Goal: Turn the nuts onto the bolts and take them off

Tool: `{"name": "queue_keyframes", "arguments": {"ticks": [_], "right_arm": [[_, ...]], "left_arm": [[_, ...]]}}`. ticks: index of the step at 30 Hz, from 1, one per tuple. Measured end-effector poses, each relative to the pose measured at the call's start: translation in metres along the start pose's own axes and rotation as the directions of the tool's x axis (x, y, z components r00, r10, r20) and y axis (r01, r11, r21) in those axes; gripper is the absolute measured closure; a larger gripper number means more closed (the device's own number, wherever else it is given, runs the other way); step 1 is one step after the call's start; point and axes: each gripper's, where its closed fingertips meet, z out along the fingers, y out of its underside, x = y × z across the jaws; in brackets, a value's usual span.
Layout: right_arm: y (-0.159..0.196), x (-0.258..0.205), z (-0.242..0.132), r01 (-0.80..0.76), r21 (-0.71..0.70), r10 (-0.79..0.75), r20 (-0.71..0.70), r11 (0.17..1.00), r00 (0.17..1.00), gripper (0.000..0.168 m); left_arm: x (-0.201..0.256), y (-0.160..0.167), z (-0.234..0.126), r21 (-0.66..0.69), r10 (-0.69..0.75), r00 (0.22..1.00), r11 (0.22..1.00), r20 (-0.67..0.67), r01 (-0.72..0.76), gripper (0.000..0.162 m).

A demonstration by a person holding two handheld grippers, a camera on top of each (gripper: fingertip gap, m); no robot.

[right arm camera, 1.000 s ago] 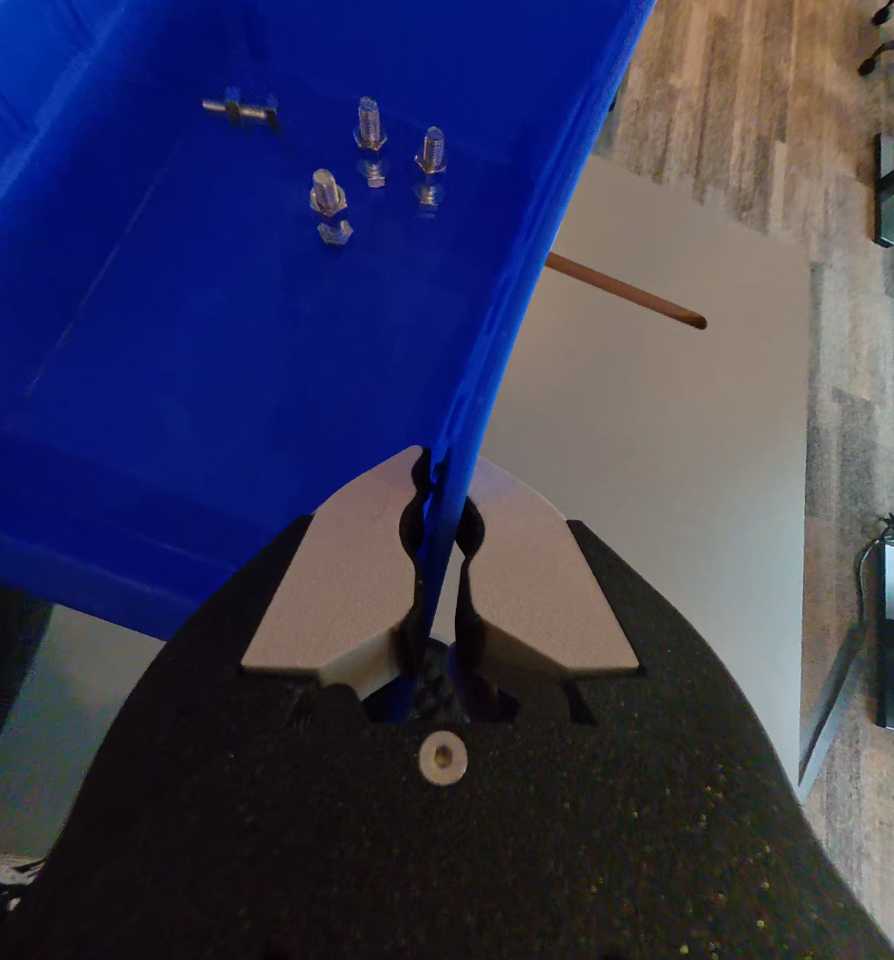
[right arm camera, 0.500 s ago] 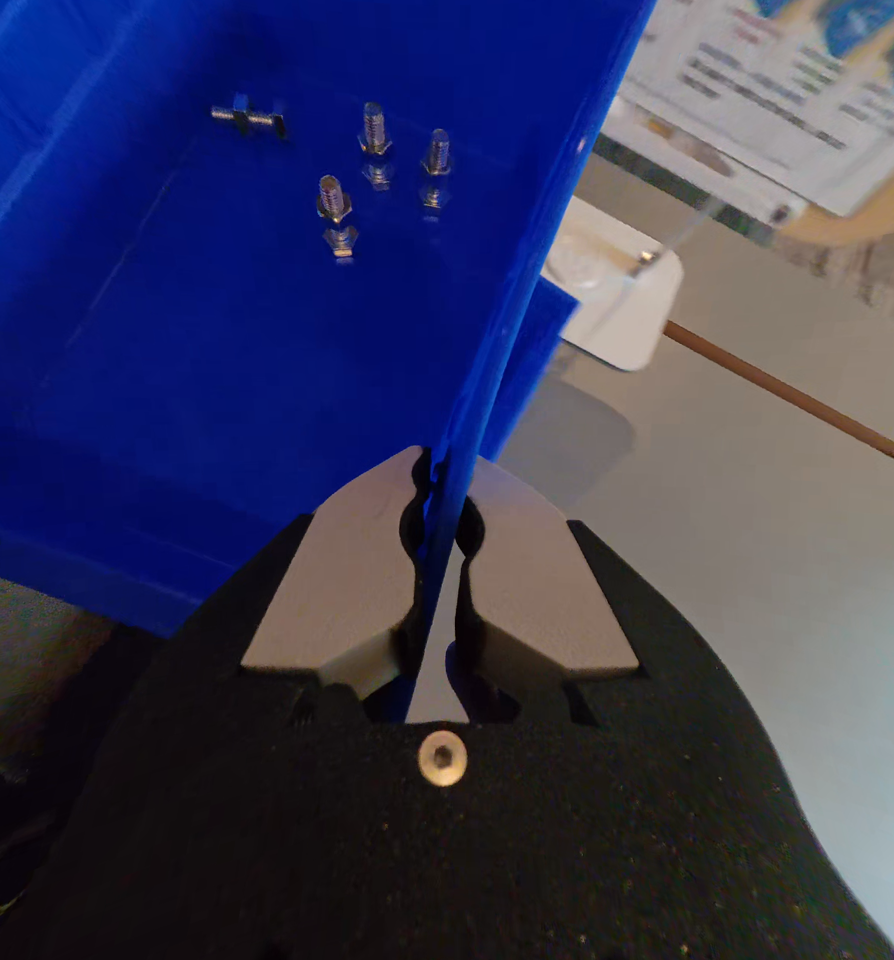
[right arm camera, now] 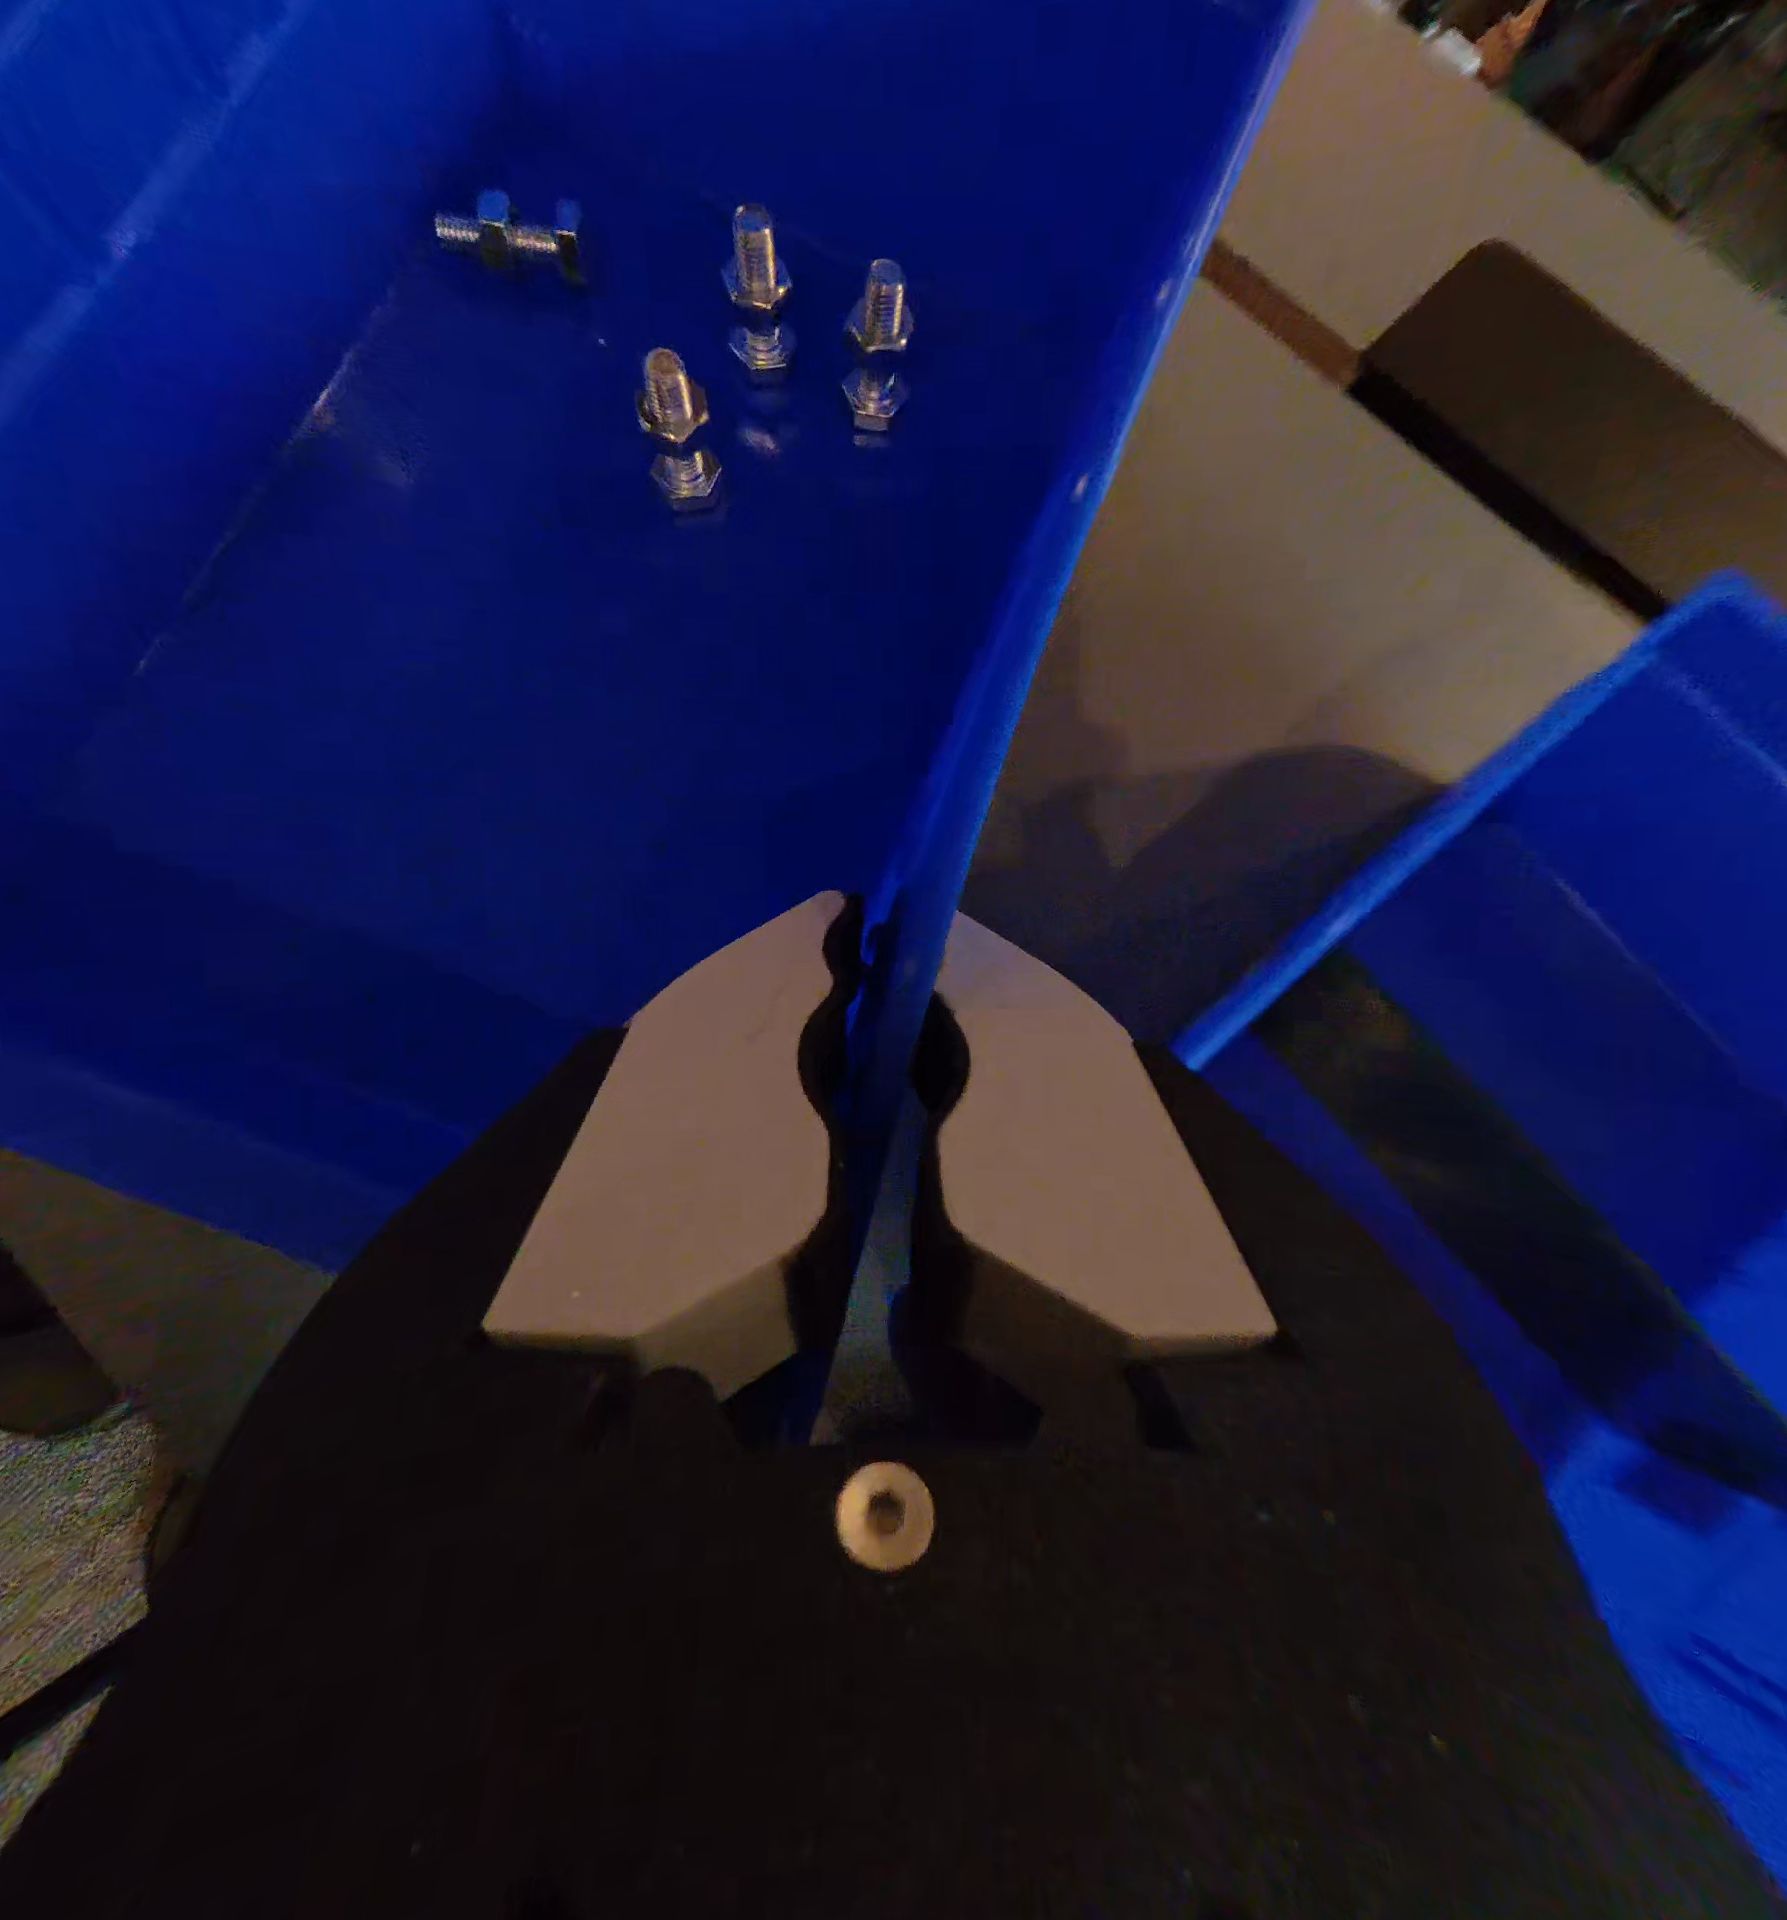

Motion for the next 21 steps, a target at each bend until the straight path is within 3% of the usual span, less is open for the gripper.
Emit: {"name": "queue_keyframes", "arguments": {"ticks": [8, 12, 21], "right_arm": [[0.046, -0.01, 0.044, 0.027, -0.109, -0.031, -0.034, 0.994, 0.999, 0.162], [0.049, -0.01, 0.045, 0.042, -0.105, -0.049, -0.062, 0.994, 0.997, 0.161], [0.064, -0.023, 0.046, 0.177, -0.151, -0.187, -0.052, 0.972, 0.981, 0.132]], "left_arm": [[0.004, 0.048, 0.062, -0.076, -0.043, 0.996, 0.996, -0.073, 0.037, 0.156], [0.005, 0.05, 0.065, -0.059, -0.048, 0.996, 0.997, -0.07, 0.044, 0.156], [0.003, 0.069, 0.071, -0.044, -0.102, 0.987, 0.994, -0.127, 0.097, 0.153]]}}
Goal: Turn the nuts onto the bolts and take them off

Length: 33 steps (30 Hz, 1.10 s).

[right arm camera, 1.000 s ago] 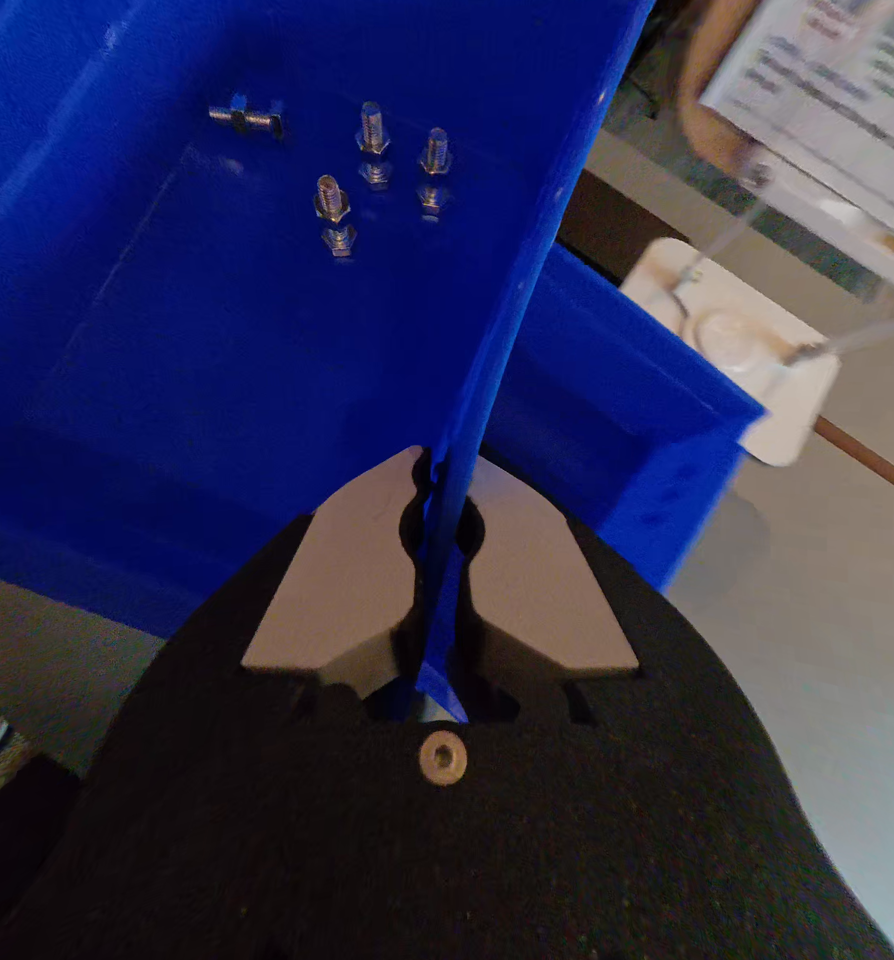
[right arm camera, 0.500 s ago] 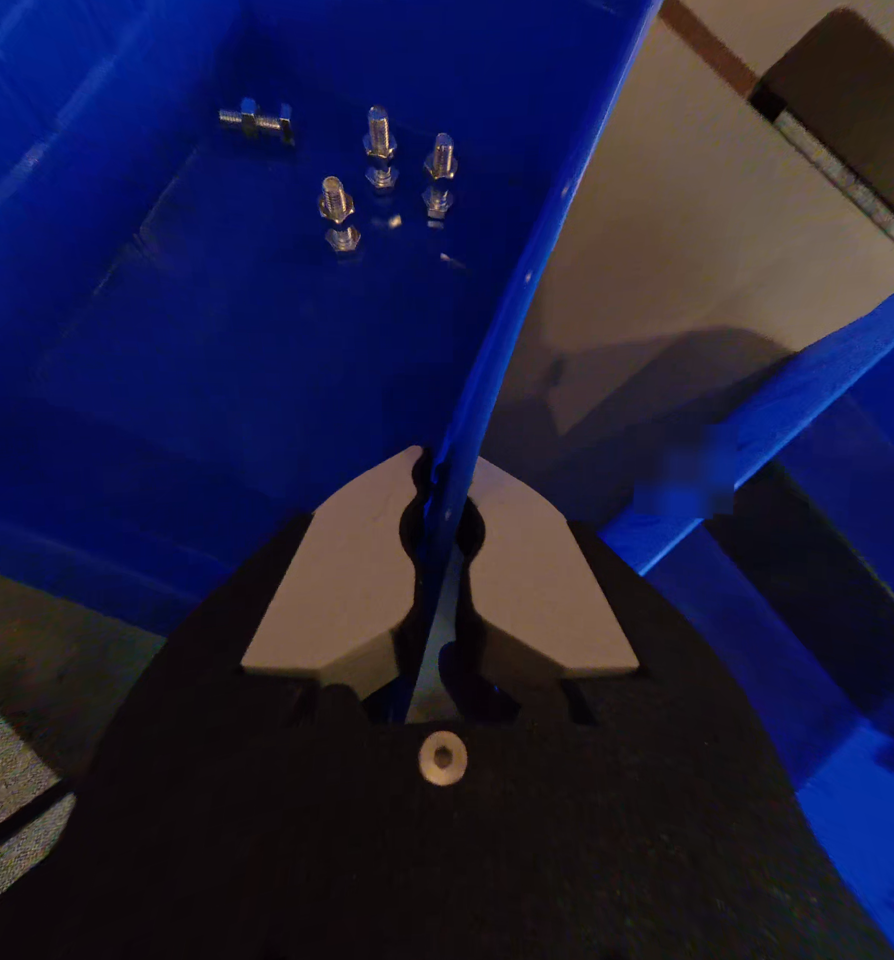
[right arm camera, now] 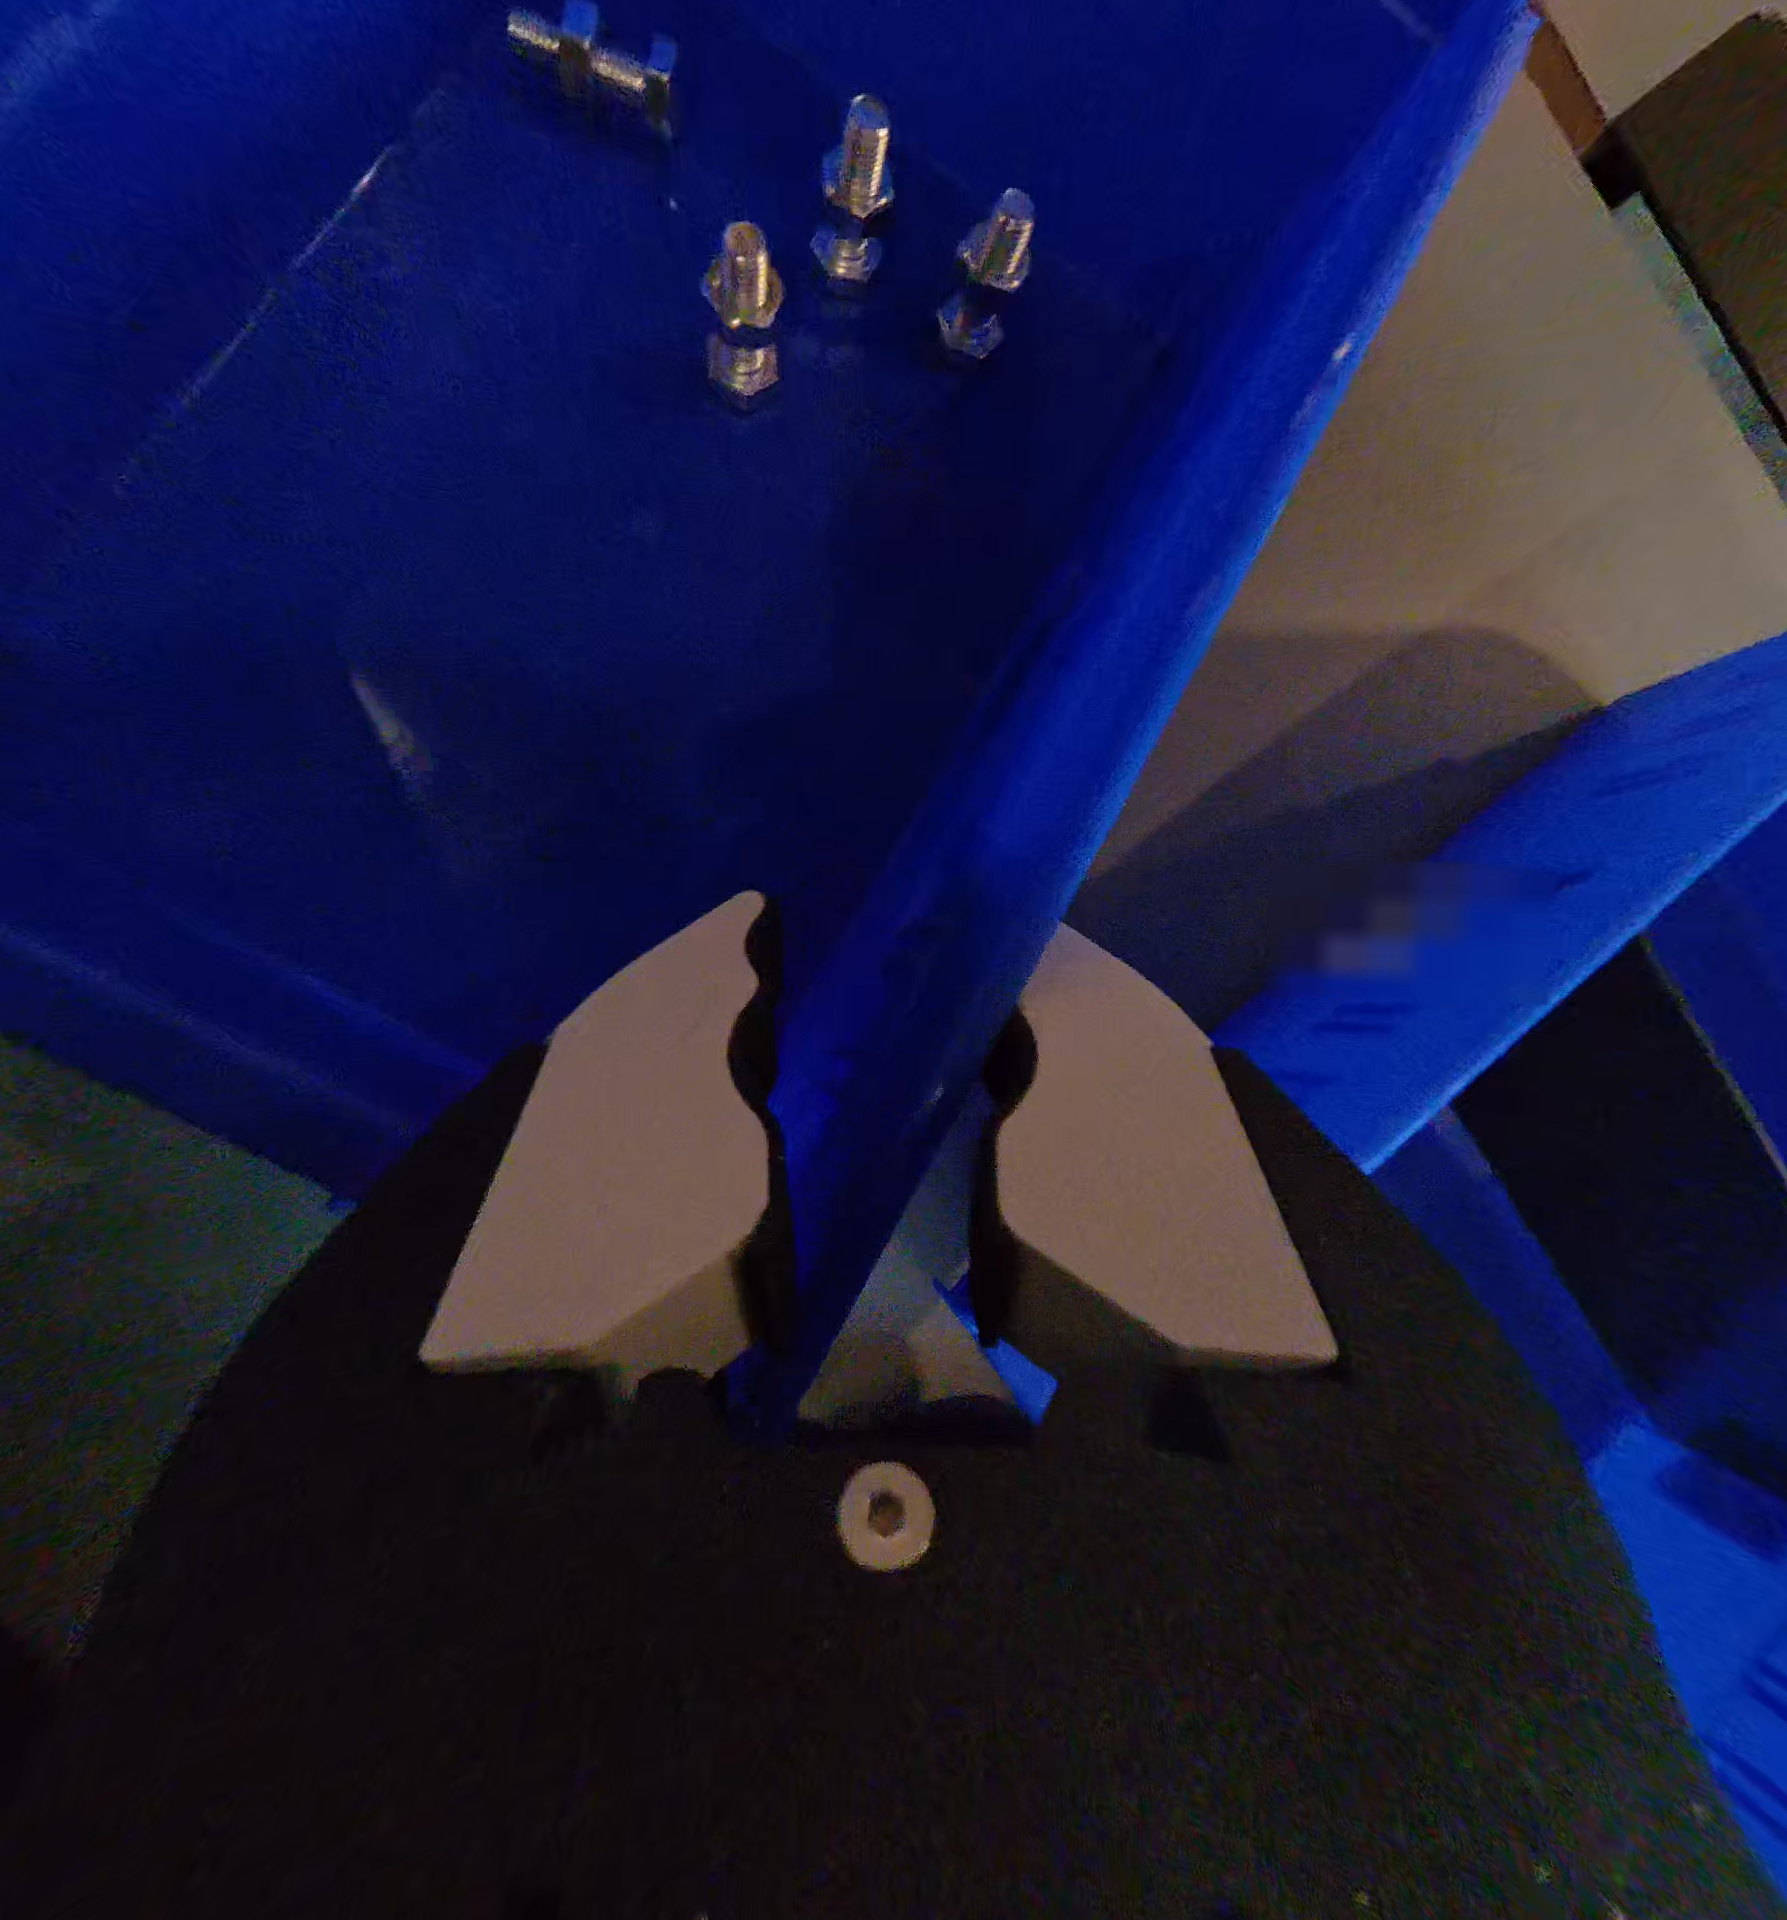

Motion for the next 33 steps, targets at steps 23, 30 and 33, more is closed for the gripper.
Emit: {"name": "queue_keyframes", "arguments": {"ticks": [23, 30, 33], "right_arm": [[0.019, 0.15, -0.13, -0.289, 0.406, 0.279, 0.086, 0.867, 0.957, 0.067], [0.117, 0.229, -0.111, -0.436, 0.275, 0.455, -0.005, 0.857, 0.891, 0.076], [0.142, 0.241, -0.099, -0.459, 0.231, 0.479, -0.039, 0.858, 0.877, 0.07]], "left_arm": [[0.137, -0.102, -0.076, 0.449, 0.214, 0.965, 0.884, -0.15, -0.126, 0.077], [0.232, -0.125, -0.02, 0.303, 0.382, 0.906, 0.898, -0.184, -0.318, 0.084], [0.252, -0.126, 0.014, 0.199, 0.429, 0.886, 0.897, -0.174, -0.395, 0.084]]}}
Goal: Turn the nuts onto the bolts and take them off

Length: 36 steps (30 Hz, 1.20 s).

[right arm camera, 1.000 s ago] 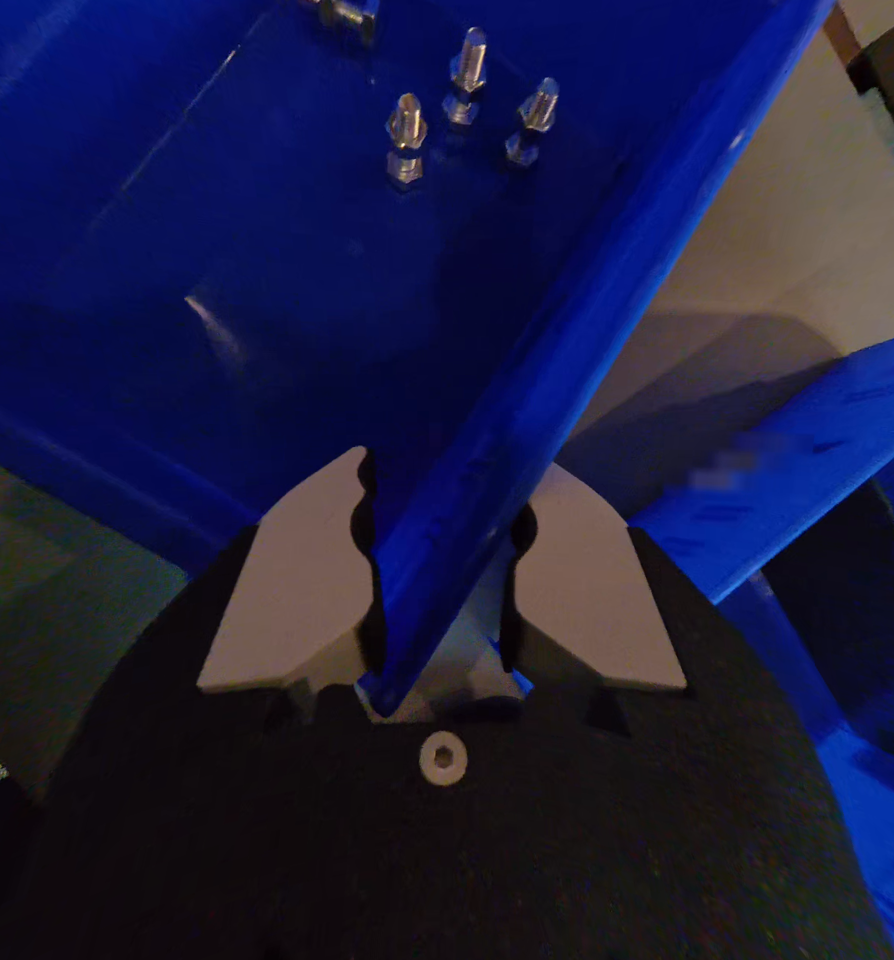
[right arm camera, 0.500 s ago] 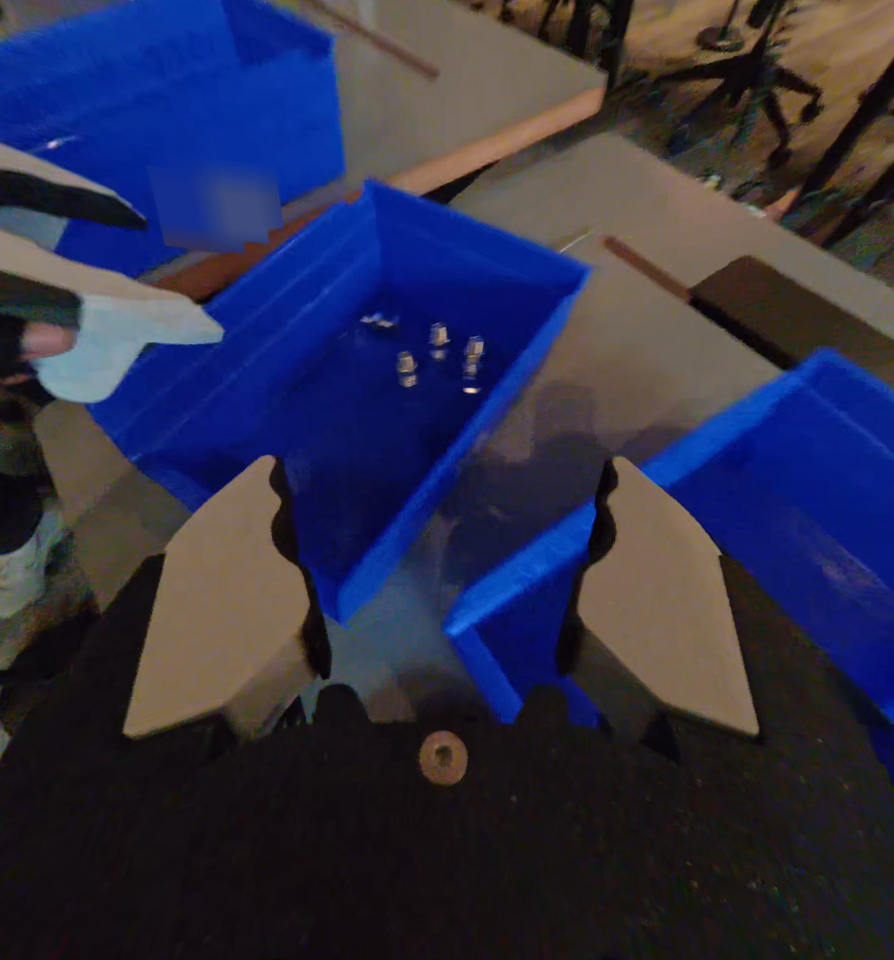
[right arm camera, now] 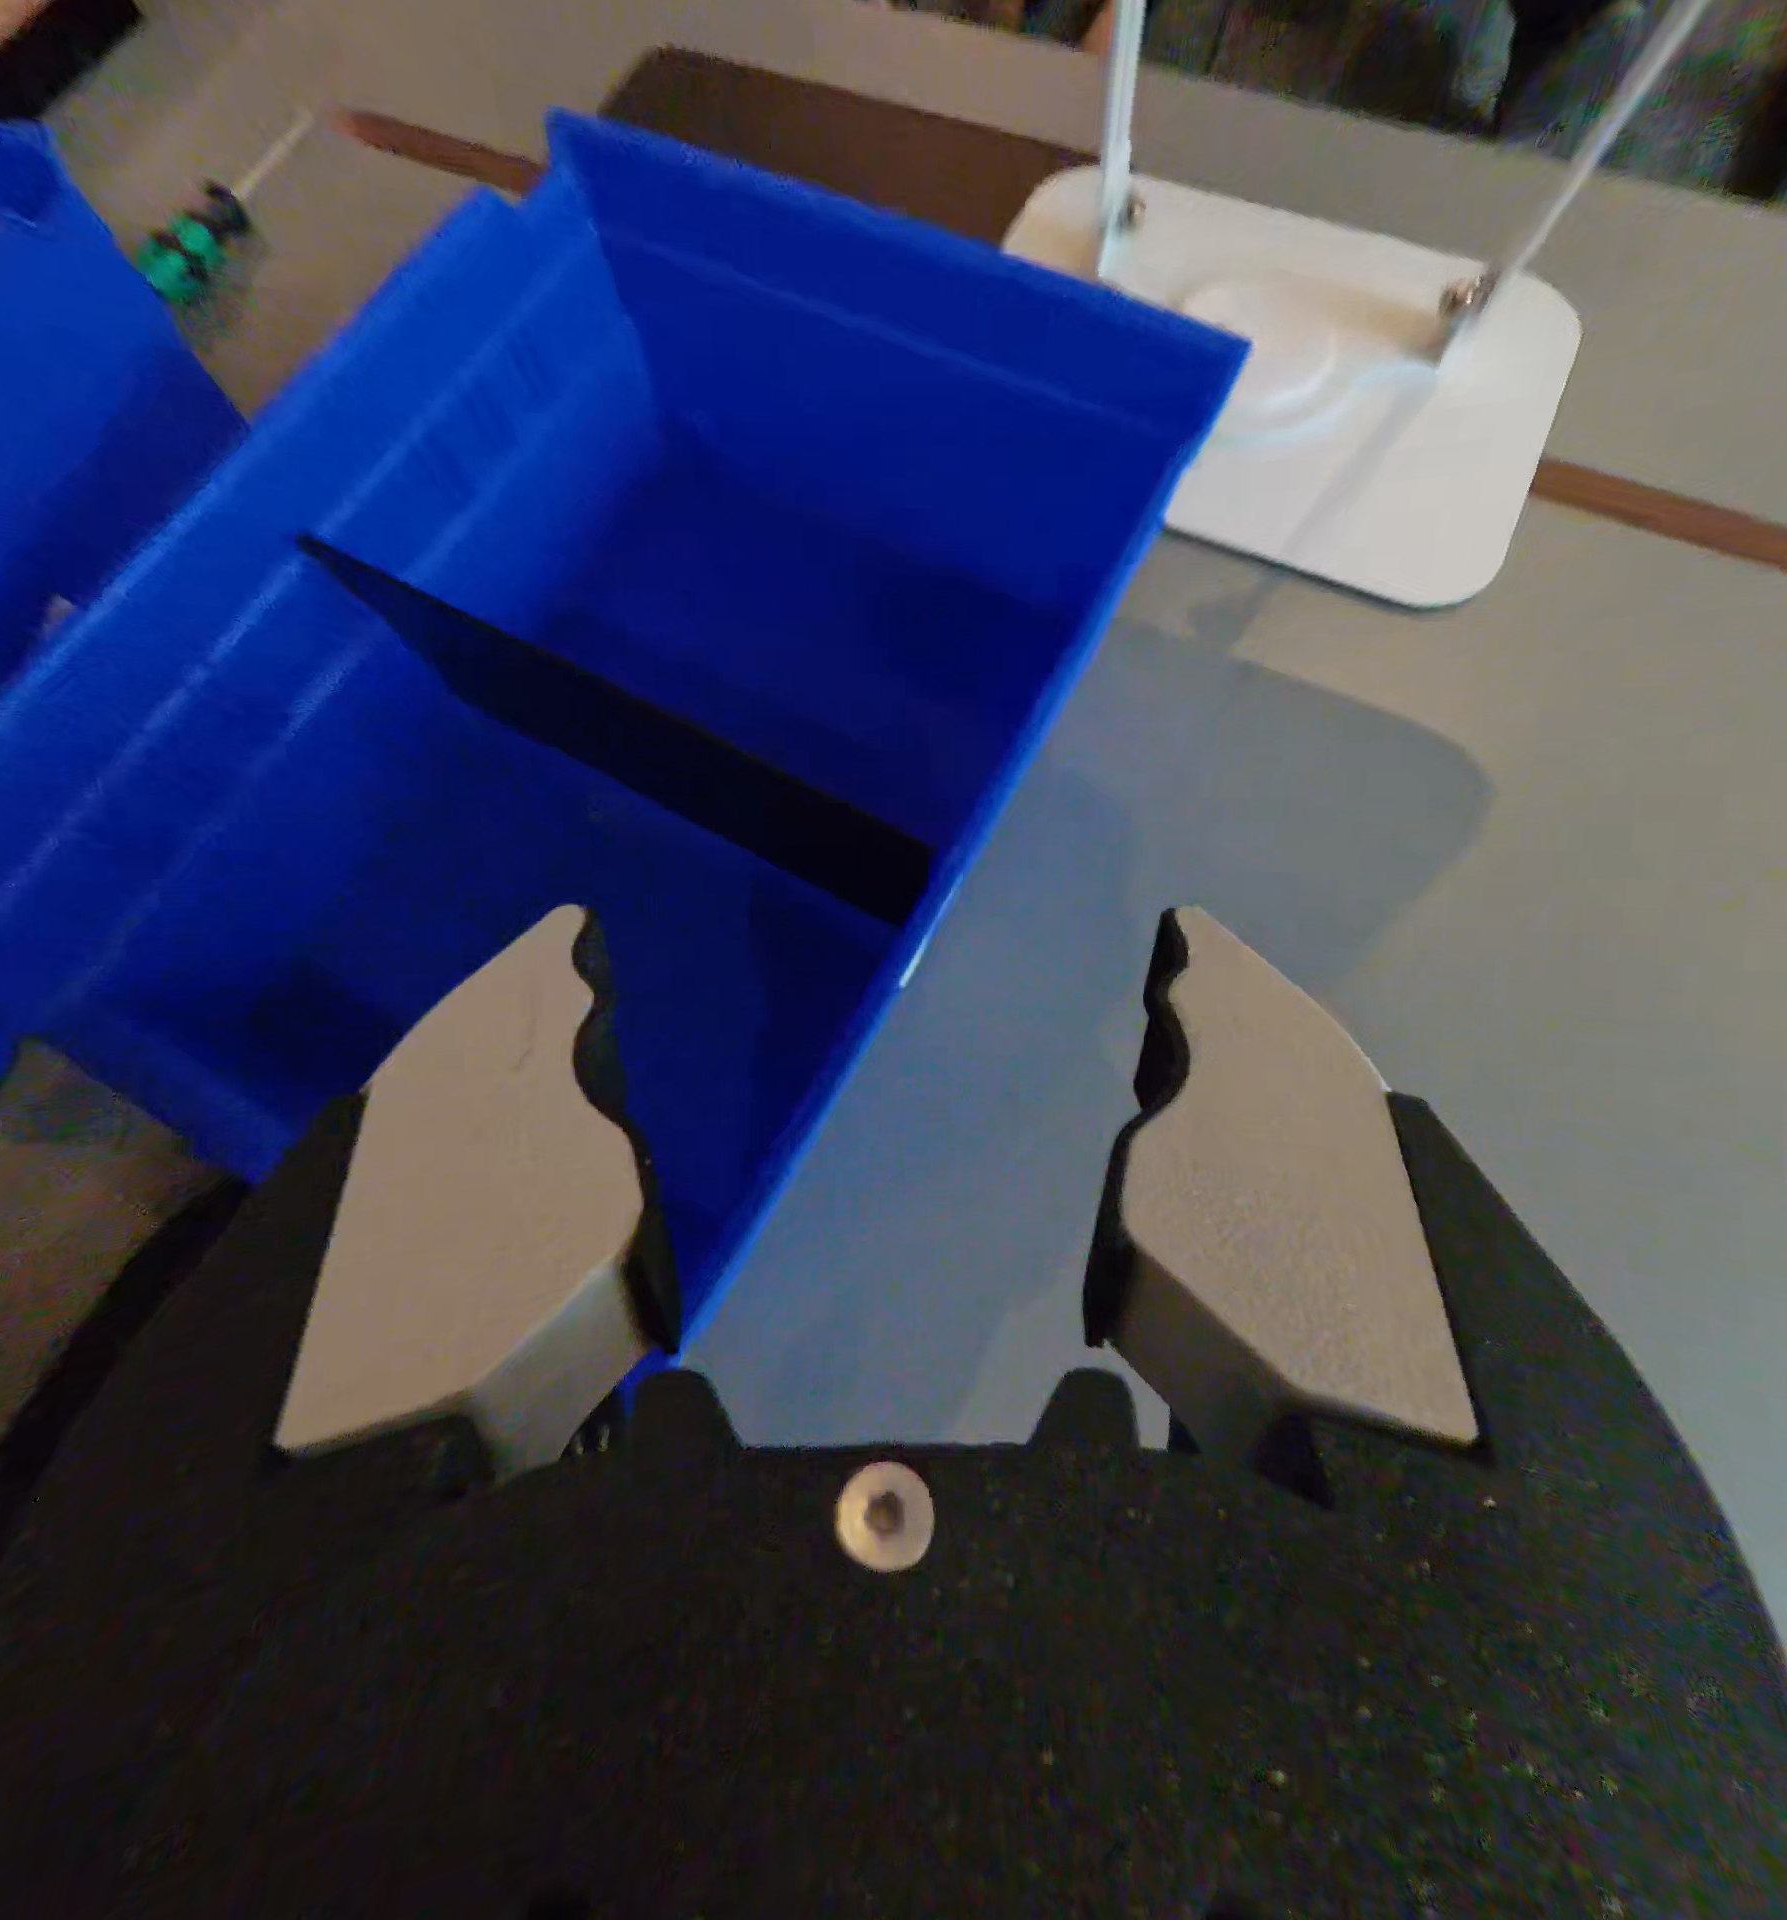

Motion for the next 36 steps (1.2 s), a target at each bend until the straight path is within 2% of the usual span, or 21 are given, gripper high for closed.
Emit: {"name": "queue_keyframes", "arguments": {"ticks": [4, 7, 11, 12, 20, 25, 36], "right_arm": [[0.025, 0.001, 0.016, -0.031, -0.099, 0.037, 0.056, 0.995, 0.998, 0.075], [0.037, -0.016, 0.024, -0.032, -0.166, 0.059, 0.157, 0.986, 0.986, 0.097], [0.051, -0.022, 0.031, 0.058, -0.255, -0.016, 0.162, 0.965, 0.987, 0.119], [0.052, -0.021, 0.031, 0.063, -0.268, -0.023, 0.151, 0.961, 0.988, 0.121], [0.054, 0.014, 0.028, 0.086, -0.363, -0.087, 0.014, 0.928, 0.996, 0.14], [0.064, 0.057, 0.014, 0.091, -0.423, -0.119, -0.041, 0.901, 0.992, 0.145], [0.095, 0.161, -0.033, 0.012, -0.458, -0.076, -0.122, 0.889, 0.99, 0.153]], "left_arm": [[0.009, 0.008, 0.036, -0.12, 0.009, 1.0, 0.993, -0.022, -0.012, 0.092], [0.014, 0.018, 0.052, -0.196, 0.006, 0.999, 0.981, -0.044, -0.015, 0.101], [0.014, 0.025, 0.062, -0.22, -0.028, 0.998, 0.975, -0.059, 0.014, 0.143], [0.014, 0.025, 0.062, -0.218, -0.051, 0.997, 0.975, -0.065, 0.035, 0.145], [0.037, 0.014, 0.068, -0.193, -0.124, 0.985, 0.976, -0.122, 0.099, 0.143], [0.076, -0.001, 0.077, -0.189, -0.097, 0.987, 0.979, -0.128, 0.071, 0.137], [0.183, -0.045, 0.102, -0.192, -0.01, 0.982, 0.981, -0.188, -0.026, 0.126]]}}
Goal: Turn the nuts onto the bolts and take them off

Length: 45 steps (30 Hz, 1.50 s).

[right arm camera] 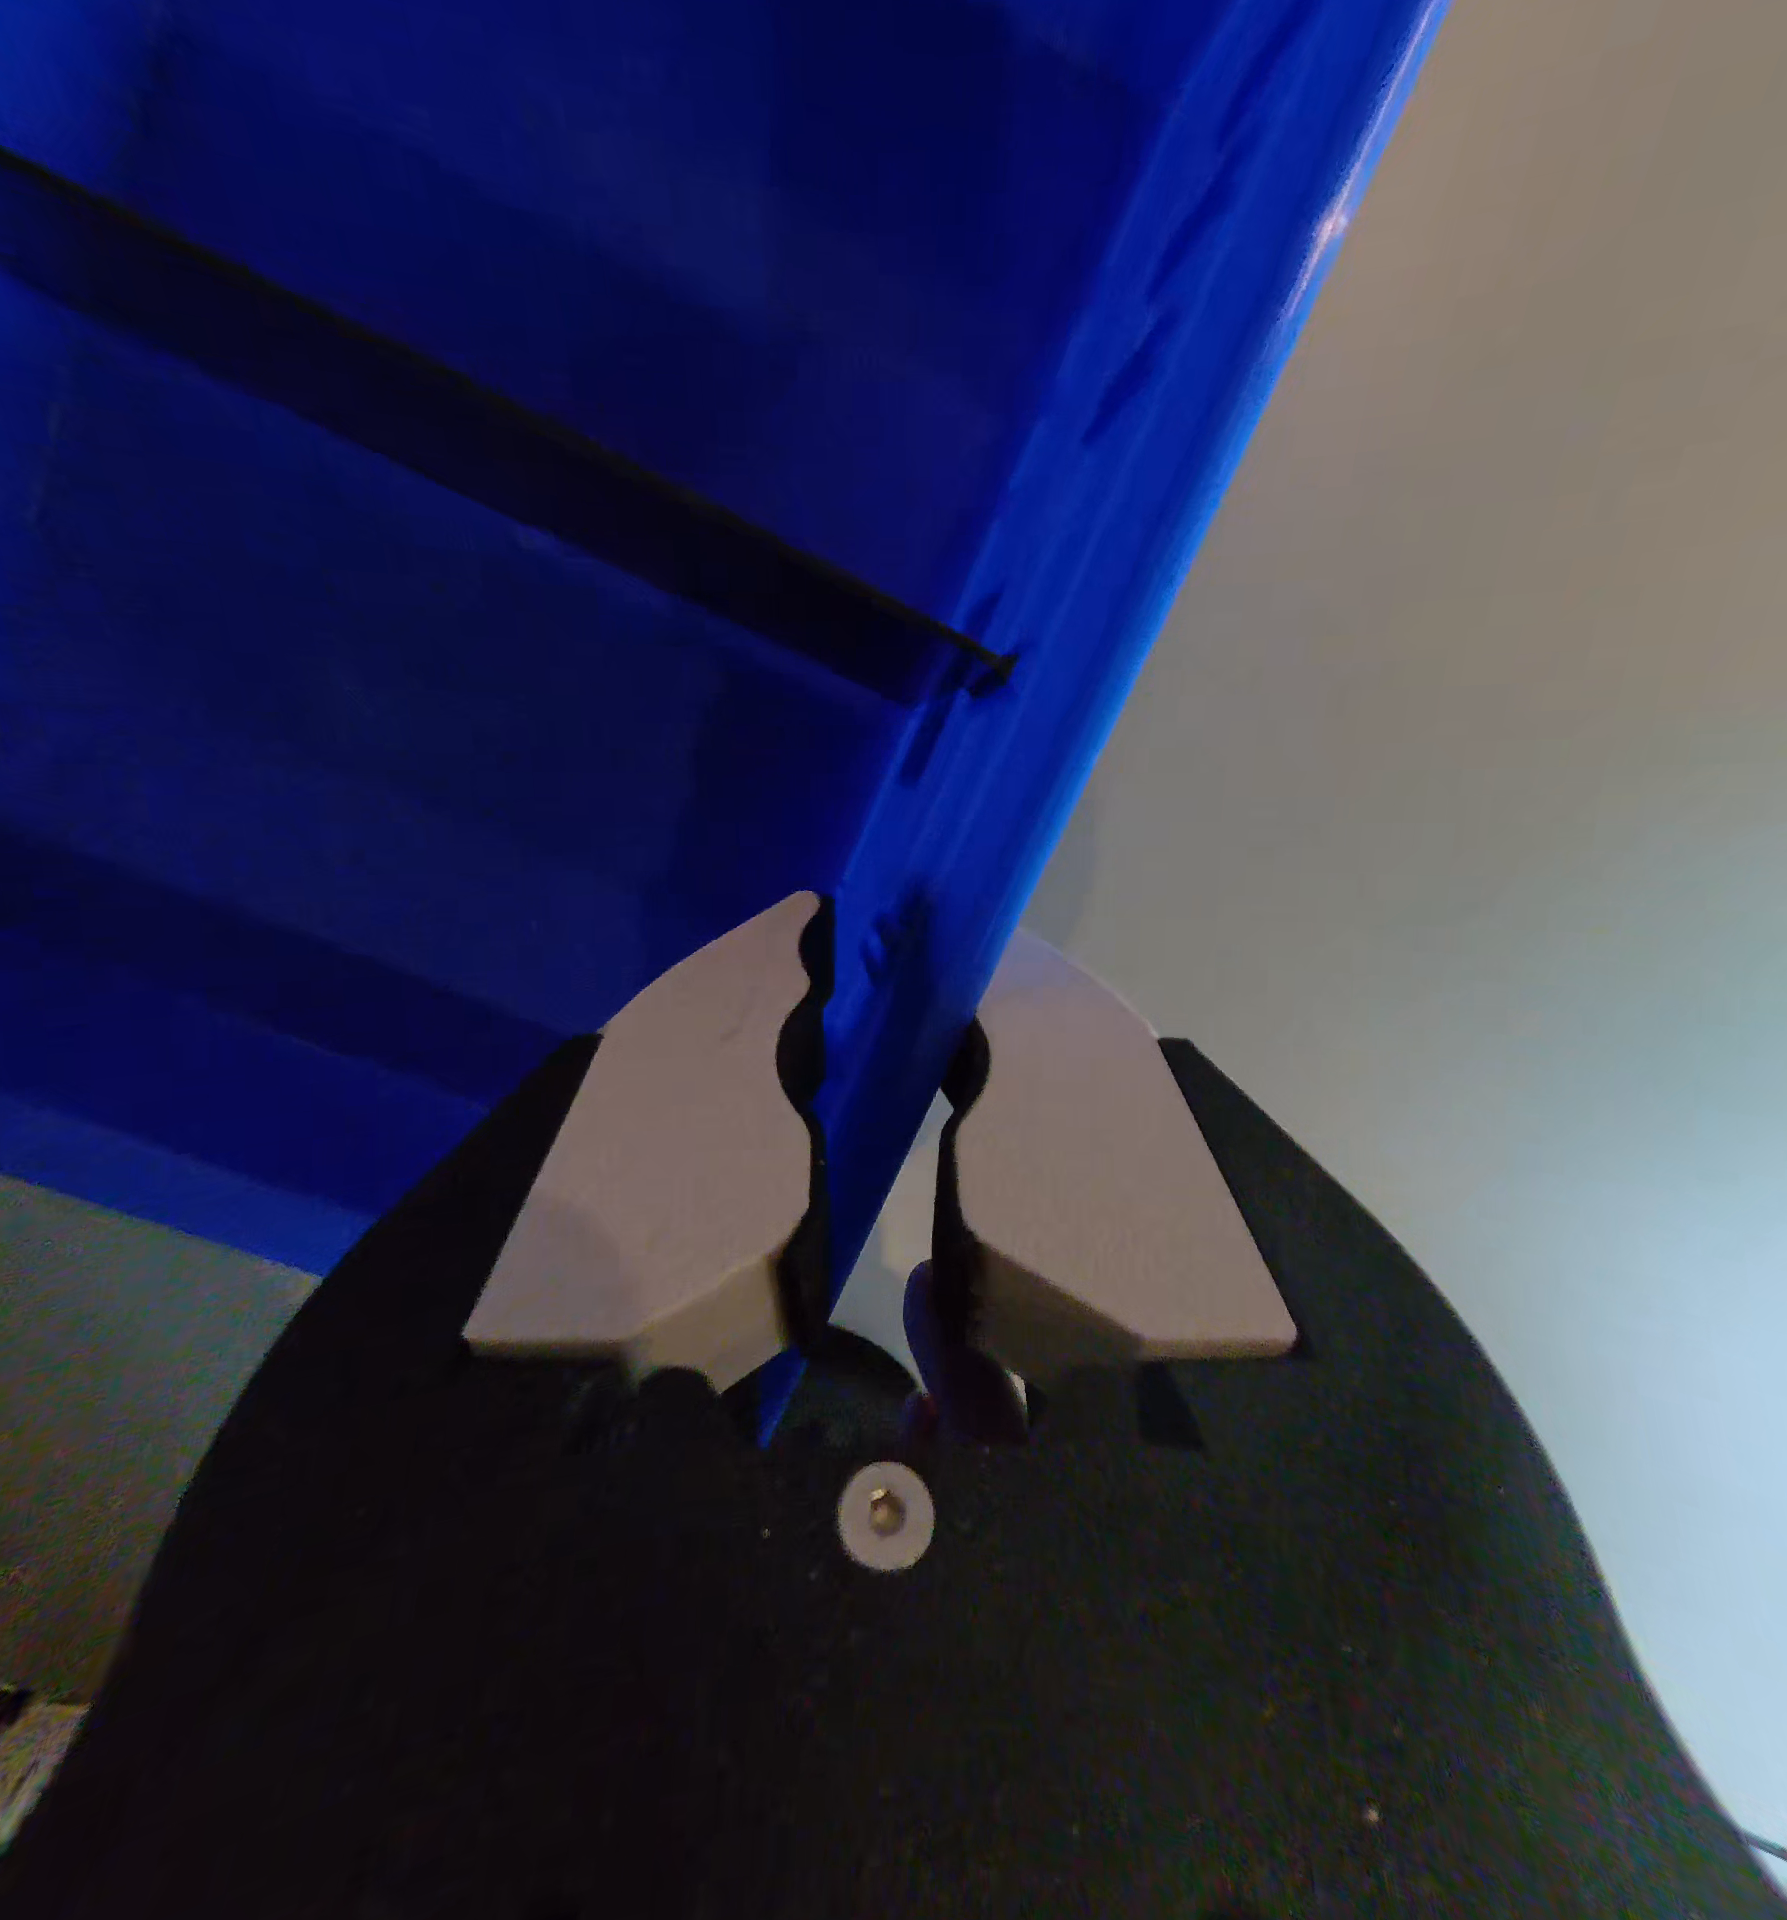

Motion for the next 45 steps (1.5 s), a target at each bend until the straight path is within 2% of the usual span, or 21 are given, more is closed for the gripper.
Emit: {"name": "queue_keyframes", "arguments": {"ticks": [7, 14, 19, 24, 26, 28, 31, 33, 37, 40, 43, 45], "right_arm": [[0.037, 0.075, -0.01, -0.04, -0.016, 0.04, -0.027, 0.999, 0.999, 0.153], [0.076, 0.14, -0.019, -0.083, -0.02, 0.081, -0.054, 0.996, 0.995, 0.155], [0.094, 0.167, -0.024, -0.097, -0.011, 0.096, -0.037, 0.995, 0.995, 0.157], [0.098, 0.174, -0.025, -0.089, -0.004, 0.089, -0.052, 0.996, 0.995, 0.155], [0.097, 0.174, -0.026, -0.073, 0.018, 0.073, -0.046, 0.997, 0.996, 0.149], [0.094, 0.178, -0.033, -0.068, 0.066, 0.073, -0.075, 0.996, 0.994, 0.129], [0.087, 0.188, -0.062, -0.121, 0.17, 0.143, -0.118, 0.978, 0.983, 0.099], [0.076, 0.189, -0.088, -0.135, 0.288, 0.174, -0.115, 0.948, 0.978, 0.091], [0.064, 0.182, -0.126, -0.159, 0.429, 0.225, -0.107, 0.889, 0.969, 0.09], [0.046, 0.152, -0.139, -0.182, 0.487, 0.214, -0.011, 0.854, 0.977, 0.095], [0.018, 0.1, -0.145, -0.136, 0.532, 0.105, 0.087, 0.836, 0.991, 0.092], [0.003, 0.07, -0.144, -0.086, 0.55, 0.034, 0.103, 0.831, 0.994, 0.09]], "left_arm": [[0.069, -0.038, 0.027, -0.017, 0.076, 0.997, 0.997, -0.004, -0.076, 0.122], [0.135, -0.07, 0.049, 0.021, 0.104, 0.994, 0.994, -0.04, -0.104, 0.12], [0.167, -0.079, 0.056, 0.024, 0.136, 0.99, 0.99, -0.043, -0.135, 0.115], [0.177, -0.082, 0.059, 0.03, 0.154, 0.987, 0.988, -0.052, -0.153, 0.112], [0.178, -0.084, 0.058, 0.059, 0.167, 0.983, 0.985, -0.08, -0.163, 0.106], [0.177, -0.088, 0.051, 0.124, 0.173, 0.979, 0.979, -0.11, -0.159, 0.101], [0.156, -0.092, 0.023, 0.205, 0.199, 0.978, 0.961, -0.057, -0.184, 0.079], [0.128, -0.088, -0.008, 0.246, 0.201, 0.98, 0.949, 0.01, -0.197, 0.072], [0.05, -0.063, -0.078, 0.311, 0.109, 0.983, 0.939, 0.147, -0.15, 0.079], [-0.022, -0.023, -0.123, 0.301, -0.017, 0.967, 0.952, 0.255, -0.063, 0.085], [-0.093, 0.024, -0.16, 0.268, -0.138, 0.91, 0.963, 0.392, 0.031, 0.088], [-0.134, 0.055, -0.171, 0.228, -0.199, 0.872, 0.968, 0.448, 0.104, 0.09]]}}
